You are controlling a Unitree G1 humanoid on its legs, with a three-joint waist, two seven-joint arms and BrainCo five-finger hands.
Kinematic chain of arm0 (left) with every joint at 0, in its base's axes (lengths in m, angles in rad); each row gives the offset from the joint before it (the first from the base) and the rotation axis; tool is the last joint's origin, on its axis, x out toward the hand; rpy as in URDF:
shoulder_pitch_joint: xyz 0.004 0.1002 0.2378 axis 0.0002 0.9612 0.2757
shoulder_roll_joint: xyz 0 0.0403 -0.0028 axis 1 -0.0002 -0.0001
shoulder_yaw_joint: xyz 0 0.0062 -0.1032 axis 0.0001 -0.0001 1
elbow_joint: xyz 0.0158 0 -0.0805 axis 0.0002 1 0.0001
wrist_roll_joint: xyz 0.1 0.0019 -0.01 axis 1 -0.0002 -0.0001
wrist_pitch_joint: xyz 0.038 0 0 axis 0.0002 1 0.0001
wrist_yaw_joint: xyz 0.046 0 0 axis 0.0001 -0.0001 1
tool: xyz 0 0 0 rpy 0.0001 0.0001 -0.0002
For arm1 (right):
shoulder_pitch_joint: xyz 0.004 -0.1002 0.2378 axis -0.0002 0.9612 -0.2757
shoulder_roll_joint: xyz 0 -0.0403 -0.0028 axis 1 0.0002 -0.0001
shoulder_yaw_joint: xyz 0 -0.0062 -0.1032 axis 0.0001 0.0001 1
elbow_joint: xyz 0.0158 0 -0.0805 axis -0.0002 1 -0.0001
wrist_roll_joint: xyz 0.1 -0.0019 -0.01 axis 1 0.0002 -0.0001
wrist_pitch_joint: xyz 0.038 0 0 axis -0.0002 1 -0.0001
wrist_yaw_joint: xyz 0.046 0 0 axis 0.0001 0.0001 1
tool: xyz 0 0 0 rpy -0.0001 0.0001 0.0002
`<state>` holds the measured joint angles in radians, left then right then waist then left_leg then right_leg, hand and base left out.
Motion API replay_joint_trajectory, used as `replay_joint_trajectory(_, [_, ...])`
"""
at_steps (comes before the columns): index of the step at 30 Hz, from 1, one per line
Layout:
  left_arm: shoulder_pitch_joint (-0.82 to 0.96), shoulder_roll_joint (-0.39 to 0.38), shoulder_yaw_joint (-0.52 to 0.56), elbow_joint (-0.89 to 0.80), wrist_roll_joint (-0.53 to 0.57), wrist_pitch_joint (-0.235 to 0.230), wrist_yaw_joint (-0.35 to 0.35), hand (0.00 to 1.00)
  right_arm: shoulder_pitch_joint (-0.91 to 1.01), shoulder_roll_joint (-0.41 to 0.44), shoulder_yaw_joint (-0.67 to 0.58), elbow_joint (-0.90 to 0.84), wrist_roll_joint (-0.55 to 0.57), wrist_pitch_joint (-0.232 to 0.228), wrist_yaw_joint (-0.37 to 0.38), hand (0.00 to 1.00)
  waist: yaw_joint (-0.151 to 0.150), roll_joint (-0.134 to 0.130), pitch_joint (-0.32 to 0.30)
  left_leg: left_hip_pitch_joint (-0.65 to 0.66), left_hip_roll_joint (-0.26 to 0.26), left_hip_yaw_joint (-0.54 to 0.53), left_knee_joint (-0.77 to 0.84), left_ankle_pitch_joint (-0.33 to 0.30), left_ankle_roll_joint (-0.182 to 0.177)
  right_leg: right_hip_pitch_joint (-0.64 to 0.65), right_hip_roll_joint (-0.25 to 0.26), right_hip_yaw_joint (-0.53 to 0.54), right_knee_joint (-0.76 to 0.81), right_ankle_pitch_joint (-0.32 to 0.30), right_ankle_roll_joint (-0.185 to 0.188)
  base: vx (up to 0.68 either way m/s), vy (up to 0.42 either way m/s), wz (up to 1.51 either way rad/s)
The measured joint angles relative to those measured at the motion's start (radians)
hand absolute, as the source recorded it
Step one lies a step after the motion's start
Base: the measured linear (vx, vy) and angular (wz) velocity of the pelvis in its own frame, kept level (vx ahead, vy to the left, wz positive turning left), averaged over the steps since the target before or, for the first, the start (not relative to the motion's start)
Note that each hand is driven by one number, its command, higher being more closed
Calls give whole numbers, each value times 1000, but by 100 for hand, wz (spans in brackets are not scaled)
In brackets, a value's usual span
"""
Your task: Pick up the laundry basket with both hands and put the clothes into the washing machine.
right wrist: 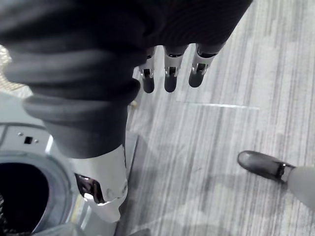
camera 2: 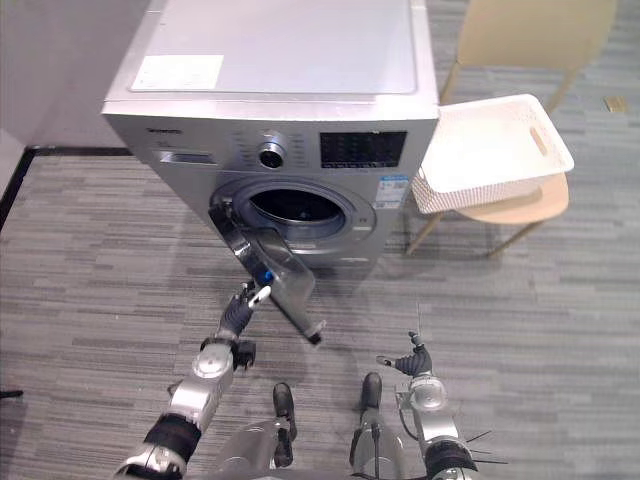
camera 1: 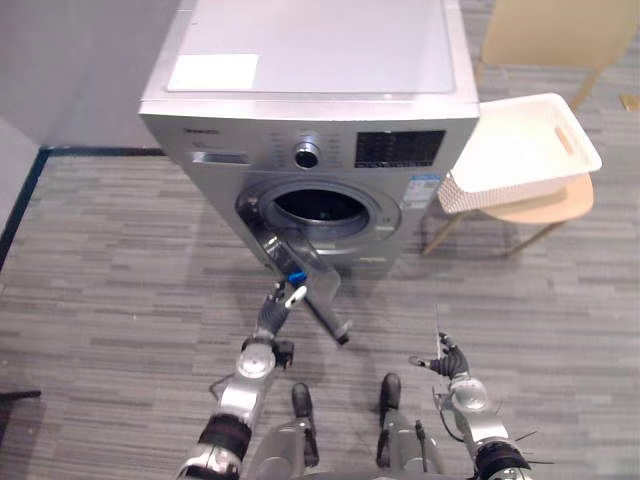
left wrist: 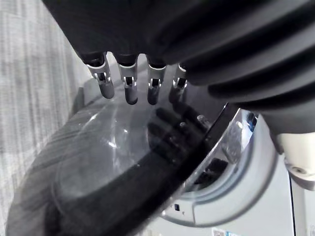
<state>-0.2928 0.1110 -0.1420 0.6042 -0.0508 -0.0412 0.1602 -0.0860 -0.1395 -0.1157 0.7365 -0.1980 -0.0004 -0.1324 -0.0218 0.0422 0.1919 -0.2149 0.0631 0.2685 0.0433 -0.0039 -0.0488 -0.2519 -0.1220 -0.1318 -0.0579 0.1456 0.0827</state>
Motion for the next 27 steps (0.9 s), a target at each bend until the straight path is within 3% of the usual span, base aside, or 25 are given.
replay_joint_trajectory(4, [-277,140,30,201,0,17,55,0,-9,-38,13,-19,0,8,-5,0,-54,1,14,-61,5,57,-1,7,9,-82,0,60,-31,51,2,-33,-25,-49])
replay_joint_trajectory(6, [-481,287,36,335,-26,36,76,0,-10,-39,15,-43,1,8,-24,0,-79,-23,45,-95,7,92,5,11,14,-128,1,100,-39,74,1,-31,-11,-41])
replay_joint_trajectory(8, [-593,374,34,364,-39,36,86,0,-2,-32,16,-76,7,7,-41,0,-84,-44,73,-125,8,110,11,13,18,-167,2,123,-39,88,1,-32,-8,-28])
replay_joint_trajectory(11, [-669,414,33,387,-69,48,109,0,20,-18,17,-129,33,6,-51,0,-78,-56,88,-177,11,120,31,13,19,-215,1,140,-40,100,5,-26,3,-6])
replay_joint_trajectory(17, [-671,402,36,341,-74,34,125,0,58,46,17,-273,56,-37,-82,0,-67,-81,101,-212,30,117,75,2,26,-225,6,133,-33,103,3,-16,-3,4])
replay_joint_trajectory(20, [-610,343,71,245,-72,19,126,0,84,45,14,-303,71,-45,-85,0,-49,-82,101,-212,34,108,89,-2,31,-214,6,123,-30,102,3,-3,-14,7])
replay_joint_trajectory(23, [-405,232,85,80,-71,-25,126,0,118,52,11,-302,70,-40,-86,0,-45,-79,100,-167,44,75,105,-13,25,-140,11,91,-32,82,-5,41,-17,26])
replay_joint_trajectory(24, [-263,164,87,16,-70,-36,125,0,140,54,10,-300,69,-37,-85,0,-33,-75,97,-123,47,52,103,-19,19,-86,15,63,-29,60,-12,68,-17,40])
replay_joint_trajectory(27, [13,62,111,-38,-72,-42,106,0,151,52,-19,-247,57,-33,-83,0,-6,-58,69,-48,47,19,74,-16,12,-9,20,19,-9,19,-19,65,-21,38])
